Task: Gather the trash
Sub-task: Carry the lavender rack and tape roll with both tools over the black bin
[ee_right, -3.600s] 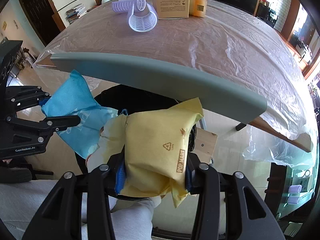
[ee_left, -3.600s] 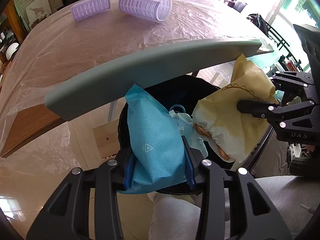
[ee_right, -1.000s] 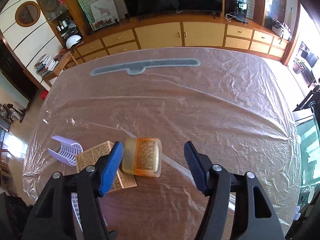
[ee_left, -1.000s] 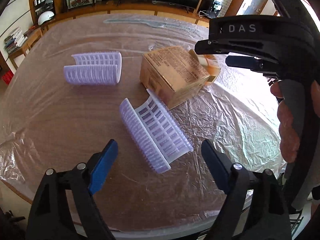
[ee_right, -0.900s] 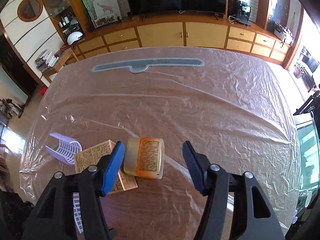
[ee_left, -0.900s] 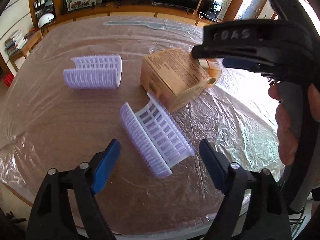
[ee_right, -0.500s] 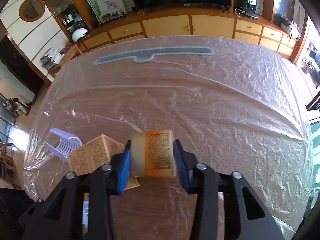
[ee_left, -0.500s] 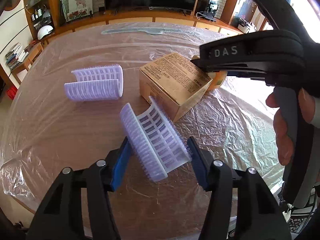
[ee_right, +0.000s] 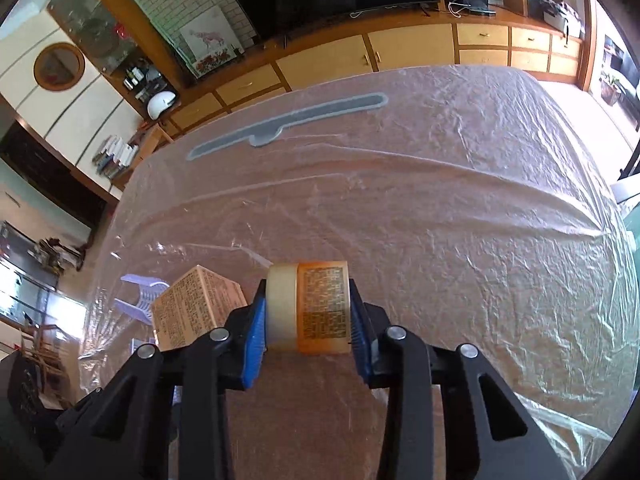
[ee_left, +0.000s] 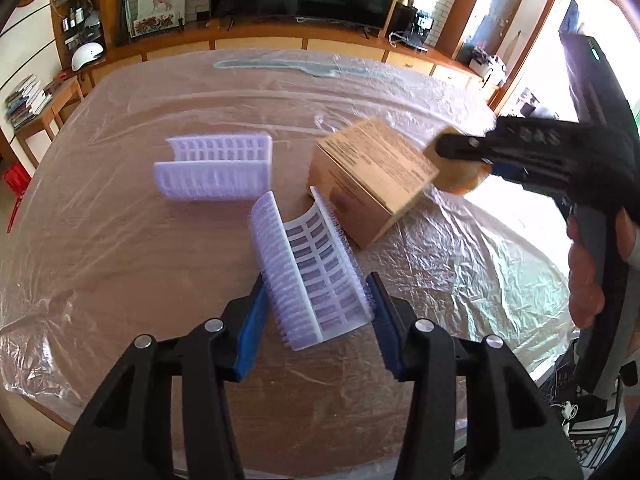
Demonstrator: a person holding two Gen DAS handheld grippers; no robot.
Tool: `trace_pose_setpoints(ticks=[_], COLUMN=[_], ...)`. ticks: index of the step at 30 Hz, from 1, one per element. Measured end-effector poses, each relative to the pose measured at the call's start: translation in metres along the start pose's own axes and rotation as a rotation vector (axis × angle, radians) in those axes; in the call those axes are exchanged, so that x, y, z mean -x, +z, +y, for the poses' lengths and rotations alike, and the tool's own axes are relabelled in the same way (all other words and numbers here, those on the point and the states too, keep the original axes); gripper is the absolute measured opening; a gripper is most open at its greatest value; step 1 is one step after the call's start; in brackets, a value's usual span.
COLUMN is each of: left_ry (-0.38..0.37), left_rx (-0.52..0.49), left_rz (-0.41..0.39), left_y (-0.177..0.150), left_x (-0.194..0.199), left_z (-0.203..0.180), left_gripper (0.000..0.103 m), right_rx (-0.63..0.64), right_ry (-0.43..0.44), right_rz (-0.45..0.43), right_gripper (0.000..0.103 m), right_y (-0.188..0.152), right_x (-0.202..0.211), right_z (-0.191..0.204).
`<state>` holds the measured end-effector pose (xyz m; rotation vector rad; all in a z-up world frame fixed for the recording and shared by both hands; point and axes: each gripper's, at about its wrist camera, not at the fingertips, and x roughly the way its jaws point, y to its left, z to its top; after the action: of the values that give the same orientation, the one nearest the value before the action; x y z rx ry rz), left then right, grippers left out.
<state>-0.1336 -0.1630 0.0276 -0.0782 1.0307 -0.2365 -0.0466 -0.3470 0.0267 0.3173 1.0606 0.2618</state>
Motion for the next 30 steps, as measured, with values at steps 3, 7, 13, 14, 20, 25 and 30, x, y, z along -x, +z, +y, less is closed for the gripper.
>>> trace_pose_setpoints(ticks=[3, 7, 13, 14, 20, 25, 30], left_ry=[-0.022, -0.072, -0.109, -0.111, -0.123, -0.132, -0.144], left_rx=[0.004, 0.019, 0.007, 0.002, -0.011, -0.025, -0.037], left_rz=[-0.013, -0.028, -0.039, -0.043, -0.055, -0.061, -0.065], left_y=[0.001, 0.002, 0.001, 0.001, -0.003, -0.006, -0.011], left_x=[0.006, 0.015, 0.025, 0.028, 0.04, 0.049, 0.058], left_z=[0.006, 0.012, 0.015, 0.015, 0.019, 0.02, 0.023], left_gripper=[0.049, 0.049, 0.049, 0.049, 0.049, 0.049, 0.049], right_rx=[-0.023, -0.043, -0.045, -0.044, -0.055, -0.065, -0.064], right_ry=[0.04, 0.076, 0.105, 0.108, 0.143, 0.165, 0.192], right_rz=[-0.004, -0.007, -0.016, -0.017, -0.021, -0.02, -0.019], right_gripper=[0.035, 0.035, 0.035, 0.035, 0.035, 0.035, 0.035], right_y=[-0.006, -0.017, -0.039, -0.042, -0.067, -0.078, -0.089], right_x=[0.009, 0.021, 0.041, 0.043, 0.058, 0.065, 0.073], right_z=[-0.004, -0.007, 0.0, 0.0, 0.005, 0.011, 0.018])
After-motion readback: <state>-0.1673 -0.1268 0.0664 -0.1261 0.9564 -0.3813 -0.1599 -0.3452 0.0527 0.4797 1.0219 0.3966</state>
